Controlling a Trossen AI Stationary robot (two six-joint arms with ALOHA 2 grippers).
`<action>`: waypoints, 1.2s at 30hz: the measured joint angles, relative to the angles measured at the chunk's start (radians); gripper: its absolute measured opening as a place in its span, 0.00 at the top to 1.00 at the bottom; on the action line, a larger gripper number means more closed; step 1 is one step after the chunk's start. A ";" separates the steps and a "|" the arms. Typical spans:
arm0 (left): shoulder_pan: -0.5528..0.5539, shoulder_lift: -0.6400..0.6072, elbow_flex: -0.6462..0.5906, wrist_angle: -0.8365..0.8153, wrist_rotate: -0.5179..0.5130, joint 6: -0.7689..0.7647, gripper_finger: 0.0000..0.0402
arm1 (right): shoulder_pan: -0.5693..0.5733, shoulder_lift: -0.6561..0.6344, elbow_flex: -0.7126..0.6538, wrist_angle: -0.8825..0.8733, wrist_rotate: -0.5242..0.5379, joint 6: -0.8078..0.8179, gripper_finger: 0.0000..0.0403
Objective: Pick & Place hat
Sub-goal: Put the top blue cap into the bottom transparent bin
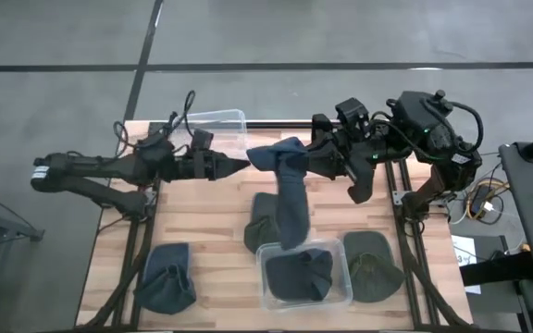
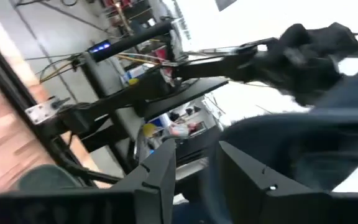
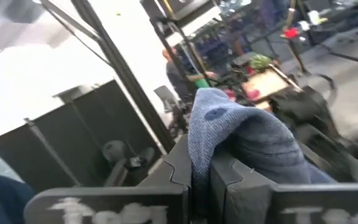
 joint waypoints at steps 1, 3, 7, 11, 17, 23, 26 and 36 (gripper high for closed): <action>0.000 0.013 -0.012 0.012 0.000 -0.010 0.73 | 0.000 0.000 0.000 0.012 -0.008 0.000 0.98; 0.001 0.037 -0.040 0.058 0.000 -0.028 0.73 | 0.000 0.000 0.000 0.018 -0.010 0.001 0.98; 0.000 0.074 -0.075 0.315 0.034 -0.035 0.73 | 0.000 0.000 0.000 0.013 -0.010 0.002 0.98; 0.000 0.121 -0.117 0.536 0.053 -0.045 0.73 | 0.000 0.000 0.000 0.013 -0.010 0.002 0.98; -0.005 0.160 -0.125 0.580 0.062 -0.062 0.73 | 0.000 0.000 0.000 0.023 -0.009 0.002 0.98; -0.008 0.206 -0.126 0.613 0.074 -0.079 0.73 | 0.000 0.000 0.000 0.029 -0.009 0.005 0.98; -0.014 0.231 -0.126 0.661 0.074 -0.089 0.73 | 0.000 0.000 0.000 0.029 -0.009 0.005 0.98; -0.026 0.252 -0.124 0.821 0.075 -0.084 0.73 | -0.001 0.000 0.000 0.027 -0.009 0.003 0.98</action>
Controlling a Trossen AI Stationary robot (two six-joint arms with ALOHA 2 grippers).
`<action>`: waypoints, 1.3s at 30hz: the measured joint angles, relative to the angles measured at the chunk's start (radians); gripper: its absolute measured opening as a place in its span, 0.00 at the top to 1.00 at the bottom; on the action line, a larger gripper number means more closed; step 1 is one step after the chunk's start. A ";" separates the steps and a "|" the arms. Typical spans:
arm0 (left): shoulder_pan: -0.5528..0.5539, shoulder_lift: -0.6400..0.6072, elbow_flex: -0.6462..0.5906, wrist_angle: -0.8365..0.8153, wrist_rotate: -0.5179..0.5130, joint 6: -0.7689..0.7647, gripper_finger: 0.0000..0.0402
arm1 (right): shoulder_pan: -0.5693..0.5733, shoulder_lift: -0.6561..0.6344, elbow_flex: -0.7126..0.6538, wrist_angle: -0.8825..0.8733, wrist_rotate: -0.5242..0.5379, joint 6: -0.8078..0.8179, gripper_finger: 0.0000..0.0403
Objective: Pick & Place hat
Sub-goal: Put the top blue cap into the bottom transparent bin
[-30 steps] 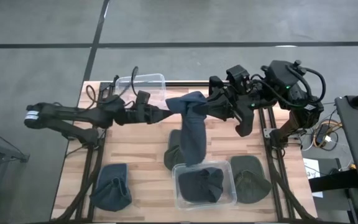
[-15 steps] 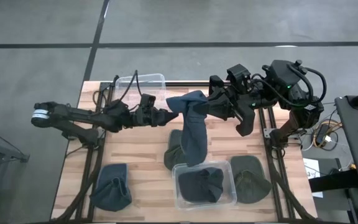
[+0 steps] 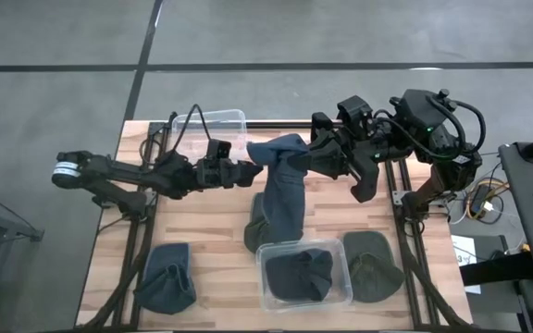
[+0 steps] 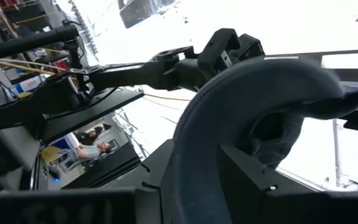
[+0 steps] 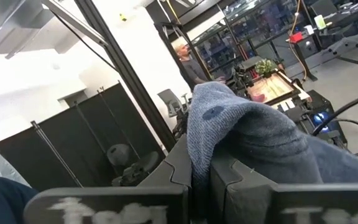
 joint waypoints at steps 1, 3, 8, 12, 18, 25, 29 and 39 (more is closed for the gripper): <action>0.000 0.002 0.002 0.001 0.000 0.000 0.73 | -0.001 0.000 0.000 0.000 -0.001 -0.001 0.98; 0.000 0.009 0.006 0.001 0.000 0.000 0.73 | -0.002 0.000 0.000 0.000 -0.003 0.001 0.98; -0.001 0.027 0.011 0.000 -0.002 0.000 0.73 | -0.002 0.001 0.000 0.001 -0.005 0.011 0.98; -0.001 0.042 0.011 0.028 -0.013 0.001 0.73 | -0.002 0.001 0.000 0.001 -0.007 0.018 0.98; -0.001 0.039 0.017 0.079 -0.013 0.014 0.73 | -0.002 0.002 0.000 0.000 -0.007 0.020 0.98; -0.001 0.042 0.058 0.016 -0.012 0.065 0.73 | -0.008 0.002 0.000 0.003 -0.011 0.037 0.98; -0.001 0.041 0.059 0.019 -0.014 0.089 0.73 | -0.008 0.002 0.000 0.003 -0.013 0.043 0.98; 0.000 0.039 0.054 0.007 -0.047 0.136 0.73 | -0.007 0.002 0.000 0.011 -0.019 0.061 0.98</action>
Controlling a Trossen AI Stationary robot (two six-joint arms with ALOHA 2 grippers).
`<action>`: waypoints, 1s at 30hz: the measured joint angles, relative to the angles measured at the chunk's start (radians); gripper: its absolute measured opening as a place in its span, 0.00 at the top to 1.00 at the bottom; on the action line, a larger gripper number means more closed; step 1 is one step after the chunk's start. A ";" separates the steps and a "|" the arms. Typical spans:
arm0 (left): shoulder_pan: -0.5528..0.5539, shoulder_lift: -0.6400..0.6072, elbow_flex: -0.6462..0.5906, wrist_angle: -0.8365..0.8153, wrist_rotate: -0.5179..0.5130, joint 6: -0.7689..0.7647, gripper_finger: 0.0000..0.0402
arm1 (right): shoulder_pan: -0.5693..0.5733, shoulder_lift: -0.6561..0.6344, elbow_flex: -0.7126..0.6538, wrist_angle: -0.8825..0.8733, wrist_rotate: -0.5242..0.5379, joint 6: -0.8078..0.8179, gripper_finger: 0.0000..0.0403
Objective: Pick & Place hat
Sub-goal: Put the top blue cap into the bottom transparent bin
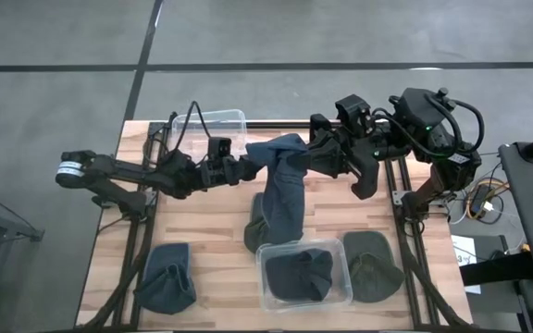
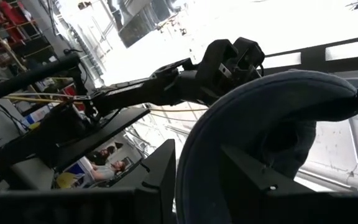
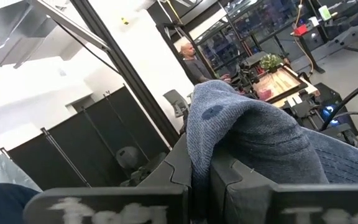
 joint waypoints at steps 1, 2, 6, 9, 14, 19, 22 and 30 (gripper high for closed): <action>0.000 0.000 0.004 -0.005 0.000 0.007 0.73 | 0.000 0.000 0.000 0.000 -0.001 0.000 0.98; 0.000 0.000 0.009 -0.013 -0.003 0.013 0.73 | 0.000 0.000 0.000 0.000 -0.002 0.000 0.98; 0.000 0.002 0.035 -0.071 -0.027 0.033 0.73 | 0.000 0.014 0.000 0.002 -0.020 0.004 0.98; -0.001 0.008 0.058 -0.087 -0.017 0.052 0.73 | 0.000 0.034 -0.002 0.020 -0.033 0.012 0.98; -0.001 0.020 0.076 -0.076 0.034 0.049 0.73 | -0.001 0.035 -0.002 0.027 -0.047 0.020 0.98; -0.004 0.020 0.080 -0.060 0.094 0.048 0.73 | 0.000 0.013 0.000 0.019 -0.022 0.012 0.98; -0.016 0.020 0.079 0.006 0.116 0.059 0.73 | 0.000 -0.010 0.001 0.018 -0.016 0.008 0.98; -0.021 0.013 0.088 0.072 0.135 0.055 0.73 | -0.001 -0.032 0.002 -0.019 0.038 -0.012 0.98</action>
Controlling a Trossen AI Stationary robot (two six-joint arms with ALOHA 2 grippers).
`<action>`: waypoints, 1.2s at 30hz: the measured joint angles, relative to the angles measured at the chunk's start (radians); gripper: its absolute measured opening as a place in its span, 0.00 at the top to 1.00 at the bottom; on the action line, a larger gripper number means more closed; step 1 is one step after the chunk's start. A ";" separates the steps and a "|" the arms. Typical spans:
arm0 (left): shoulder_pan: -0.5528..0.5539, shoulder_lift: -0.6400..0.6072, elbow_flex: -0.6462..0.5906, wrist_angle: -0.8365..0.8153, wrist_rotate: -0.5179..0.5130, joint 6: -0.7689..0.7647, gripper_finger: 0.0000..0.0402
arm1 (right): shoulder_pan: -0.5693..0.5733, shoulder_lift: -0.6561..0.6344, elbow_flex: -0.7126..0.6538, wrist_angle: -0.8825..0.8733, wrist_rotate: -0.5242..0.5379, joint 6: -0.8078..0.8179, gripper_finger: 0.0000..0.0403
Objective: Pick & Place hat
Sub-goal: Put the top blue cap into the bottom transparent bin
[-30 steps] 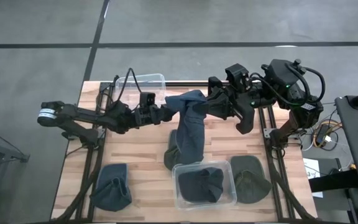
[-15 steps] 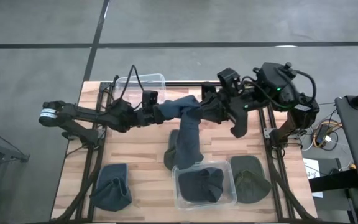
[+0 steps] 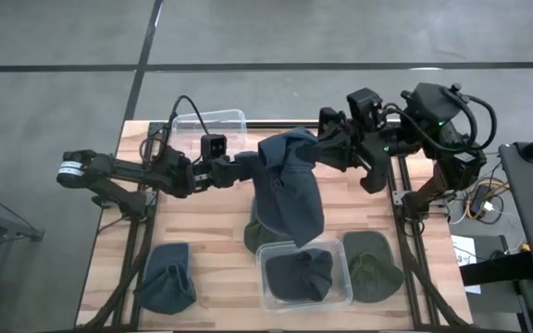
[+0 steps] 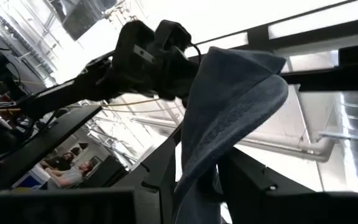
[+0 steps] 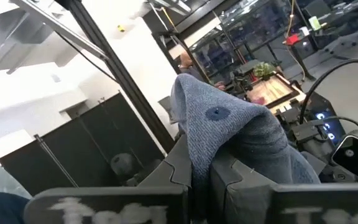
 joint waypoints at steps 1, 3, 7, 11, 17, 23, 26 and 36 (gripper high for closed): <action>0.000 0.000 0.000 -0.001 -0.003 -0.004 0.73 | 0.000 0.004 0.000 0.001 0.001 0.000 0.98; -0.001 -0.001 0.000 -0.009 -0.009 -0.004 0.74 | 0.001 0.004 0.000 0.001 0.001 0.000 0.98; -0.001 -0.001 -0.002 -0.017 -0.022 -0.004 0.86 | 0.001 0.004 0.000 0.001 0.004 -0.006 0.98; -0.001 -0.001 -0.003 -0.018 -0.028 -0.001 0.97 | 0.001 0.004 0.000 0.001 0.004 -0.026 0.98; -0.007 -0.005 -0.010 -0.021 -0.036 -0.056 0.98 | 0.001 0.004 -0.001 0.001 0.019 -0.055 0.95; -0.035 -0.031 -0.046 -0.044 -0.030 -0.096 0.98 | 0.001 -0.025 -0.001 -0.055 -0.009 -0.059 0.78; -0.051 -0.057 -0.076 -0.083 -0.031 -0.108 0.98 | 0.001 -0.045 -0.001 -0.112 -0.008 -0.076 0.67; -0.127 -0.189 -0.241 -0.302 -0.139 -0.140 0.98 | 0.000 -0.121 -0.001 -0.328 0.151 -0.173 0.49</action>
